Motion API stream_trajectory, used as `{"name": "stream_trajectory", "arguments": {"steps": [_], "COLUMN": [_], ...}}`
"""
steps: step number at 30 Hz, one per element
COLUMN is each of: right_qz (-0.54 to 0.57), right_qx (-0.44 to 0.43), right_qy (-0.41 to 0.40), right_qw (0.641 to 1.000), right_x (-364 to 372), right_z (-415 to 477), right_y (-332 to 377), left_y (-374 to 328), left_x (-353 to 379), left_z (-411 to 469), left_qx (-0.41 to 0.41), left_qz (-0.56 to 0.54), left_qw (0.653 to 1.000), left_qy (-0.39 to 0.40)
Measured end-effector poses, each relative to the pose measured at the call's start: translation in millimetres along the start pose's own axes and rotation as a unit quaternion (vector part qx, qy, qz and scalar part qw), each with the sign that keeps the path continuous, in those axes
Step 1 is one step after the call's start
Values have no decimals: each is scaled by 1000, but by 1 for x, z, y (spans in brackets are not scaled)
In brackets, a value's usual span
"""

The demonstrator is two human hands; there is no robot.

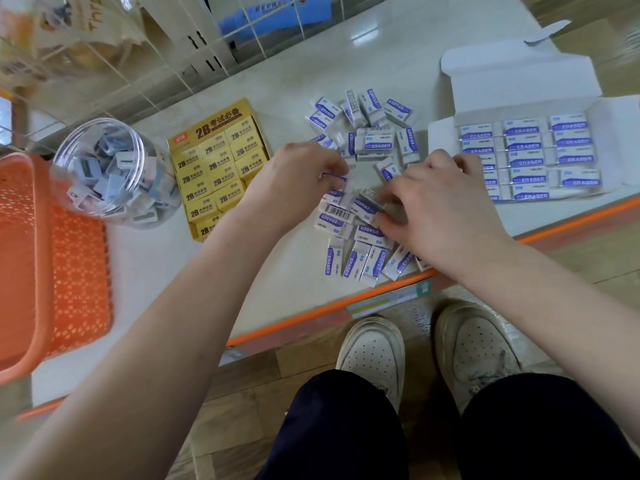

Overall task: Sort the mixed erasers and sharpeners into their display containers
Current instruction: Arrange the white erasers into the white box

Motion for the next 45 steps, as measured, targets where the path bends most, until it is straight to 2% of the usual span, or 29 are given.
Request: {"name": "stream_trajectory", "arguments": {"steps": [3,7,10,13,16,20,22,25,28,32,39,43,45], "right_qz": [-4,82,167,206,198,131,113,78,76,156,220,253,270], "right_qx": [-10,15,29,22,-1,-27,-37,-71,-85,-33,-80,-61,-15], "right_qy": [-15,-46,-18,35,48,22,9,9,16,55,110,112,96], "right_qw": [1000,995,985,978,979,991,993,994,993,986,966,959,958], "right_x": [0,-11,-17,-16,-15,-5,-3,2,1,-7,-6,-18,-28], "right_z": [-1,-2,0,2,4,3,1,-1,-2,0,-10,-12,-7], "right_y": [-1,-11,-15,-19,-22,-16,-14,-12,-12,-18,-6,-17,-42], "left_y": [5,5,2,-2,-11,-17,-15,-11,-16,-24,-16,-28,-39], "left_x": [-1,0,1,-4,-8,-3,-7,-13,-4,13,2,-7,-15], "left_z": [-3,-11,-12,-12,-15,-15,-15,-12,-7,-3,-2,-3,-1], "left_qx": [-23,-32,-12,-1,2,-20,-20,20,82,130,120,138,152], "left_qz": [-9,7,80,78,13,3,-4,42,78,96,72,31,13], "left_qw": [1000,999,995,997,1000,1000,999,998,993,984,990,987,981], "left_qy": [3,24,58,19,-27,-4,-26,-44,20,74,-2,-81,-122]}}
Point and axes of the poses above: each hand's wrist, its own z-axis towards the middle knuckle, its own x-axis out of the palm, y = z × x, the point moved 8 cm from there along z, towards the middle knuckle, and after that the axes turned 14 degrees about x, right-handed, at the moved point
